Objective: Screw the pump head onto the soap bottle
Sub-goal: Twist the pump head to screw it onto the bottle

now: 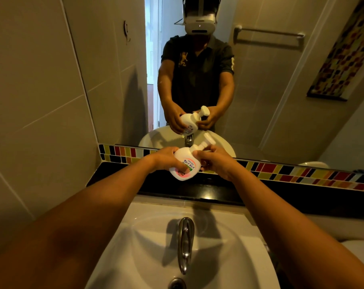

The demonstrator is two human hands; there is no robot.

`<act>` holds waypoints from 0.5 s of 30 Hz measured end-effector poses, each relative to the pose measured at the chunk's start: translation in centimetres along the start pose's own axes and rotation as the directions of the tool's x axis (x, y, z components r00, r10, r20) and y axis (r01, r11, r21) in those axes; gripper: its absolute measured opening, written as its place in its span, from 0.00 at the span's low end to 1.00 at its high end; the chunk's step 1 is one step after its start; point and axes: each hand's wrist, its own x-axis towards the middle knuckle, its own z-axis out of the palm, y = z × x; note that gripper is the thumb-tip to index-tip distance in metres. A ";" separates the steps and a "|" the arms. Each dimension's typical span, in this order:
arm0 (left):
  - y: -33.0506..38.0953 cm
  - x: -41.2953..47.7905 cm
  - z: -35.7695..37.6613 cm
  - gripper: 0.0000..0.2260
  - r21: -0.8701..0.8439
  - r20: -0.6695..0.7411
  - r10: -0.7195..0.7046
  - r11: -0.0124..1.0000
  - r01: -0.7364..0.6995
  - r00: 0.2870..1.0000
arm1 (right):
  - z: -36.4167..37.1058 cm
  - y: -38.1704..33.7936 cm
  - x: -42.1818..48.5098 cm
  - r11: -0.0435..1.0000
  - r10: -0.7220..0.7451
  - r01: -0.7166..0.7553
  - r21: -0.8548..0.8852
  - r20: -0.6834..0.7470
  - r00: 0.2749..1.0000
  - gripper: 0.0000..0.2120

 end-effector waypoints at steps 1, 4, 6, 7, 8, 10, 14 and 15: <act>0.0 0.0 0.1 0.28 0.004 -0.005 -0.003 1.000 0.003 1.000 | 0.1 0.0 0.0 1.000 0.002 -0.002 -0.005 -0.008 1.000 0.19; 0.2 -0.2 0.1 0.28 0.006 -0.020 -0.007 1.000 0.007 1.000 | 0.1 -0.1 -0.3 1.000 0.002 -0.003 0.016 0.035 0.999 0.22; 0.3 -0.3 -0.1 0.27 0.004 -0.019 -0.009 1.000 0.009 1.000 | 0.0 -0.1 -0.5 0.998 0.010 -0.013 0.054 0.067 0.998 0.25; 0.3 -0.4 -0.1 0.26 0.001 -0.016 -0.010 1.000 0.010 1.000 | 0.0 -0.2 -0.6 0.998 0.011 -0.015 0.064 0.076 0.997 0.25; 0.3 -0.4 -0.2 0.26 -0.002 -0.015 -0.012 1.000 0.012 1.000 | -0.1 -0.2 -0.7 0.998 0.007 -0.012 0.066 0.077 0.997 0.25; 0.5 -0.6 -0.3 0.27 -0.002 -0.018 -0.014 1.000 0.014 1.000 | 0.0 -0.2 -0.6 0.999 0.001 -0.004 0.054 0.055 0.998 0.22; 0.8 -0.7 0.1 0.28 0.002 -0.032 -0.003 1.000 0.003 0.999 | 0.3 -0.1 -0.4 1.000 0.007 -0.007 0.001 0.003 1.000 0.18; 0.8 -0.7 0.2 0.28 0.000 -0.034 -0.003 1.000 0.003 0.999 | 0.3 -0.1 -0.4 1.000 0.009 -0.009 0.000 0.006 1.000 0.18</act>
